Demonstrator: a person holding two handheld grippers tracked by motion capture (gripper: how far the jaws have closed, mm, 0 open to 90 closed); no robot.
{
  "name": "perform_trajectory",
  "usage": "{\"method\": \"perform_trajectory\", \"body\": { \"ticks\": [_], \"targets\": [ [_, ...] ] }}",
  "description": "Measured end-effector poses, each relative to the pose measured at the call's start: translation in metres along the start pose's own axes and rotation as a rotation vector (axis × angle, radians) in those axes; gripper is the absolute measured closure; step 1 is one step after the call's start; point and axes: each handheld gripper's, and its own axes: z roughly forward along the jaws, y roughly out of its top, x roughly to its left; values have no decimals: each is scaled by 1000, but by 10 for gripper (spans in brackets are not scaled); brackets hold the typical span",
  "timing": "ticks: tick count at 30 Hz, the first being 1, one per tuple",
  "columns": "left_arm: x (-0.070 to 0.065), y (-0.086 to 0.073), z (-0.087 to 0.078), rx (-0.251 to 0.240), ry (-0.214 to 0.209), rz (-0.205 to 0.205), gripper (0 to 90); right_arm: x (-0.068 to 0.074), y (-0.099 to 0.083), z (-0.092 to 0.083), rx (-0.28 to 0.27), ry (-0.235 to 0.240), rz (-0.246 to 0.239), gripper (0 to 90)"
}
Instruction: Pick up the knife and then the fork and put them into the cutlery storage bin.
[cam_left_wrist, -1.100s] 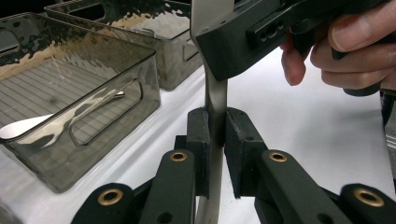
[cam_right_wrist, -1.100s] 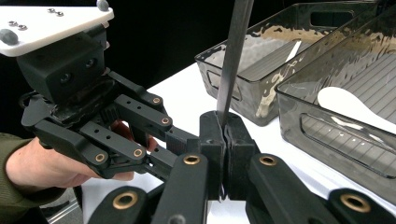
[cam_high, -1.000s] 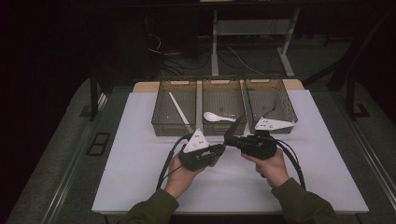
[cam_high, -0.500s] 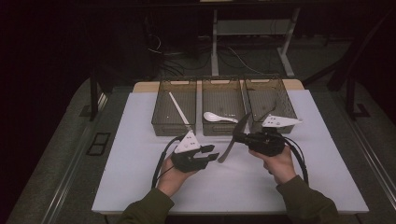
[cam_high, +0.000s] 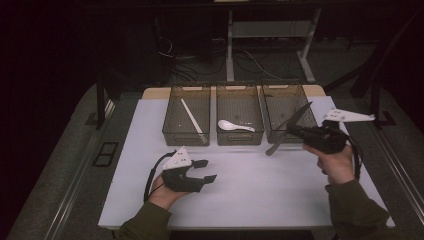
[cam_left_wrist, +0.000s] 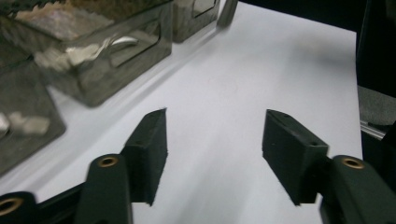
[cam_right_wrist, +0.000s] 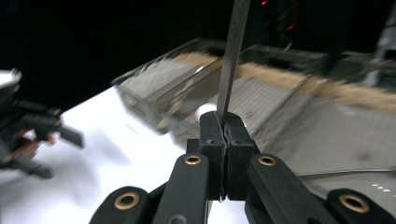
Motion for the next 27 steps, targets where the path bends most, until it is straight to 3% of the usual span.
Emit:
{"method": "perform_trajectory", "body": {
  "ticks": [7, 11, 18, 27],
  "targets": [
    [5, -11, -8, 6, 6, -27, 289, -30, 33, -32, -41, -128, -20, 886],
    [5, -14, -8, 14, 0, -37, 250, -44, 51, -39, -18, -215, -47, 886],
    [5, -14, -7, 18, -5, -36, 233, -76, 63, -26, 84, -318, -47, 886],
    [6, -14, -9, 15, -6, -37, 224, -96, 54, 3, 218, -365, -38, 886]
  ]
}}
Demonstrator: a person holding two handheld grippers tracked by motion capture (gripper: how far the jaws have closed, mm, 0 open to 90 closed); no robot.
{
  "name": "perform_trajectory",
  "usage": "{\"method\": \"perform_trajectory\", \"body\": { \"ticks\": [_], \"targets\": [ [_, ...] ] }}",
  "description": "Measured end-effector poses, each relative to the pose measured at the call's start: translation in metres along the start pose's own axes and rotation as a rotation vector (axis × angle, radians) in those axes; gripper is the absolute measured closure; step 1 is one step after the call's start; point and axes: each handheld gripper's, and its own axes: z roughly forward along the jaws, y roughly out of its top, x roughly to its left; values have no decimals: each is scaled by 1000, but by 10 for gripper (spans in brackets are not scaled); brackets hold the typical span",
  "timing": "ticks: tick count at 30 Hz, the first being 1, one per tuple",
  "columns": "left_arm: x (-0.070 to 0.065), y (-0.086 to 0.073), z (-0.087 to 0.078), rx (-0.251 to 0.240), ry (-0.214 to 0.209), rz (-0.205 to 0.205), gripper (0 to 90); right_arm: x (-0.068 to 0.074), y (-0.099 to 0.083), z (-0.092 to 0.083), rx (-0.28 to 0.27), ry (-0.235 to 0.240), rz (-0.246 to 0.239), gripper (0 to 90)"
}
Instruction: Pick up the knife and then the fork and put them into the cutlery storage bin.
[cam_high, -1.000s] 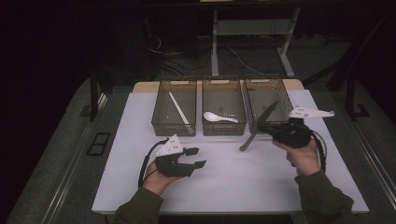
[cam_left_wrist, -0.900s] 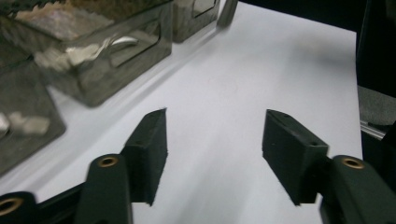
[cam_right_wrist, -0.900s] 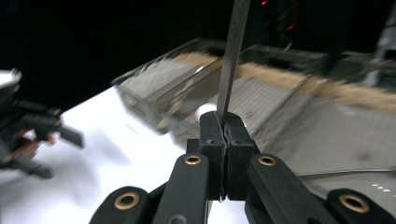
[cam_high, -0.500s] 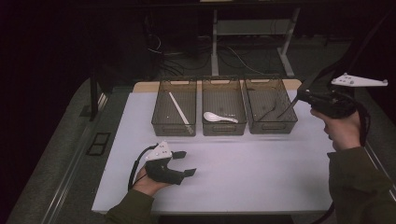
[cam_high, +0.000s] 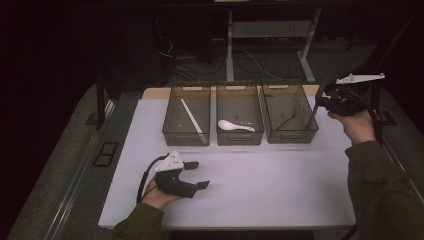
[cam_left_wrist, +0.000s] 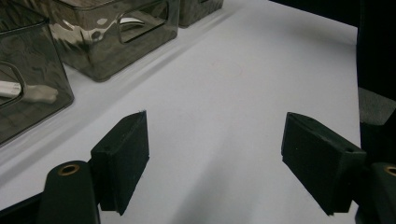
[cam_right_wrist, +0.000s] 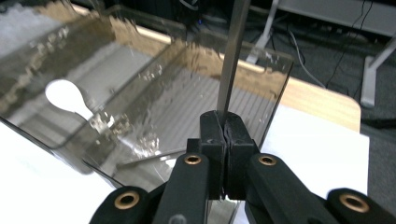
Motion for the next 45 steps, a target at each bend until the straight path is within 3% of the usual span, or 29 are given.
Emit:
{"method": "perform_trajectory", "body": {
  "ticks": [10, 20, 29, 32, 33, 38, 45],
  "targets": [
    [0, 0, 1, 4, -4, -5, 217, -5, -11, 26, 109, 2, -17, 885],
    [0, 0, 0, -5, -8, -5, 215, 5, -2, 66, 71, 9, -45, 884],
    [2, 1, -2, -17, -7, -13, 209, 9, -4, 108, 145, 13, -38, 880],
    [2, 1, -2, -13, -7, -6, 206, 10, -5, 113, 158, 44, -31, 862],
    [2, 1, -2, -13, -6, -6, 204, 11, -5, 114, 164, 35, -30, 847],
    [1, 0, -1, -9, -4, 1, 188, 8, -9, 112, 164, 69, 4, 745],
    [2, -1, 0, -1, -1, 12, 160, 10, -14, 94, 117, 141, 23, 523]
  ]
}}
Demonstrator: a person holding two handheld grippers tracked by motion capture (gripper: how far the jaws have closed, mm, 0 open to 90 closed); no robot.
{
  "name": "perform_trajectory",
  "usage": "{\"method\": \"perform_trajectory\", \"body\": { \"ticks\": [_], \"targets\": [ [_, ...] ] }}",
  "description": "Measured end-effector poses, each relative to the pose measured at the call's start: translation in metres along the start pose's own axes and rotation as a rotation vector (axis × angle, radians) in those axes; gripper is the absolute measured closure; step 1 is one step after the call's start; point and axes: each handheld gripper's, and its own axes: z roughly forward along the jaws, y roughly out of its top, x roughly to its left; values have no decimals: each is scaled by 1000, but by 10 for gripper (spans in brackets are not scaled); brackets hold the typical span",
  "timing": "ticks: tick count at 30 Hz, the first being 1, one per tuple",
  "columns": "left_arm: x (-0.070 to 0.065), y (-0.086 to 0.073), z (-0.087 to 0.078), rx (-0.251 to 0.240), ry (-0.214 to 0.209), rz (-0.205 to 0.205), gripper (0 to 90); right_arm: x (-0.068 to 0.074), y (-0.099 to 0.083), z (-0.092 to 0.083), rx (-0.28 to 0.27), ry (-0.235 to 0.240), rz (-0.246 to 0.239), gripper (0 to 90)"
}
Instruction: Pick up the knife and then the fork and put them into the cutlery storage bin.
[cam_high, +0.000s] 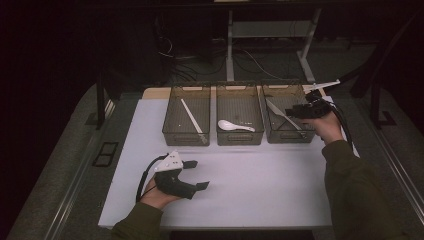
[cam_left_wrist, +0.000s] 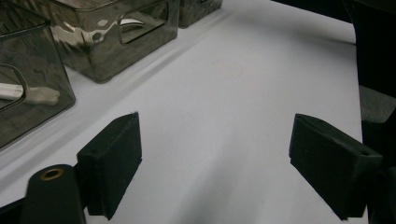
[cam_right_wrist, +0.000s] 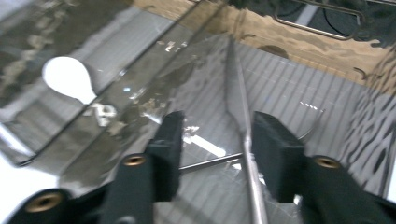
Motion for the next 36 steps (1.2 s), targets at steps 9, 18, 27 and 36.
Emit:
{"method": "perform_trajectory", "body": {
  "ticks": [9, 18, 27, 36],
  "targets": [
    [2, -2, -1, 9, 14, 5, 127, 23, -25, -27, -89, 75, -36, 332],
    [2, -3, -1, 13, 14, 12, 97, 53, -56, -49, -137, 126, -65, 254],
    [3, -4, -1, 15, 14, 10, 58, 80, -88, -60, -159, 150, -106, 188],
    [3, -4, -3, 18, 28, 7, 4, 96, -124, -67, -170, 136, -117, 147]
  ]
}}
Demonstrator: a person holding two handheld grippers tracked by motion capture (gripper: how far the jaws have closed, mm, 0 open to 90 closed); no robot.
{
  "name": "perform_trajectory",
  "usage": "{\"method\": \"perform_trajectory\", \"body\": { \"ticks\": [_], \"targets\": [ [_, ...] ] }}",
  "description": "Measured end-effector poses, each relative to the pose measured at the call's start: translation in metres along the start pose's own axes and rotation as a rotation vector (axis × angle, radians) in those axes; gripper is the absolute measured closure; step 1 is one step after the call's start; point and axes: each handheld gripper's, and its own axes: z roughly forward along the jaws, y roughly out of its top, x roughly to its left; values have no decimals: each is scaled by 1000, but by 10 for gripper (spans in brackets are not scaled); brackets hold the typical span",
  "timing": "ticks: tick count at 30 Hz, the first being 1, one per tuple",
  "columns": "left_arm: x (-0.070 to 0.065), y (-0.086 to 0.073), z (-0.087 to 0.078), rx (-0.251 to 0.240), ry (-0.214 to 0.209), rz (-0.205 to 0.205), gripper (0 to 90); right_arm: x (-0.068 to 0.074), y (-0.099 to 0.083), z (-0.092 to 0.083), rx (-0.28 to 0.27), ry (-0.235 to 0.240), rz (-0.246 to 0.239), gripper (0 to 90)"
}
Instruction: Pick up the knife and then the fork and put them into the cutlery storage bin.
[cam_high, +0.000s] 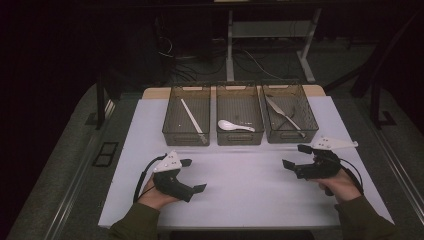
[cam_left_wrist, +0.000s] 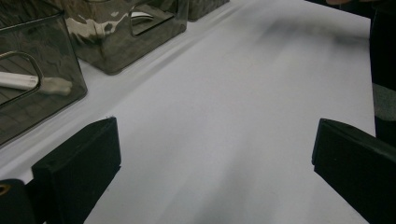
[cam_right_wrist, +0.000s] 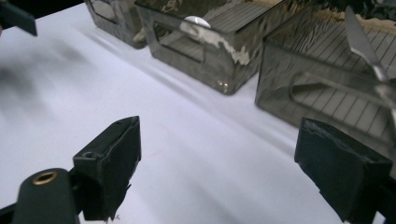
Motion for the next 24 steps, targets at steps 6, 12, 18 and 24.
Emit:
{"method": "perform_trajectory", "body": {
  "ticks": [6, 12, 18, 24],
  "targets": [
    [0, 0, 1, 3, -7, -1, 0, 8, -21, -6, 4, 2, -1, 138],
    [-1, 0, 1, 3, -10, 6, 0, 9, -39, -8, 20, 23, 20, 123],
    [-2, 1, 1, 3, -6, 10, 0, 15, -42, -8, 16, 36, 9, 122],
    [-2, 1, 1, 7, -6, 11, 0, 17, -41, -9, 9, 39, 6, 122]
  ]
}}
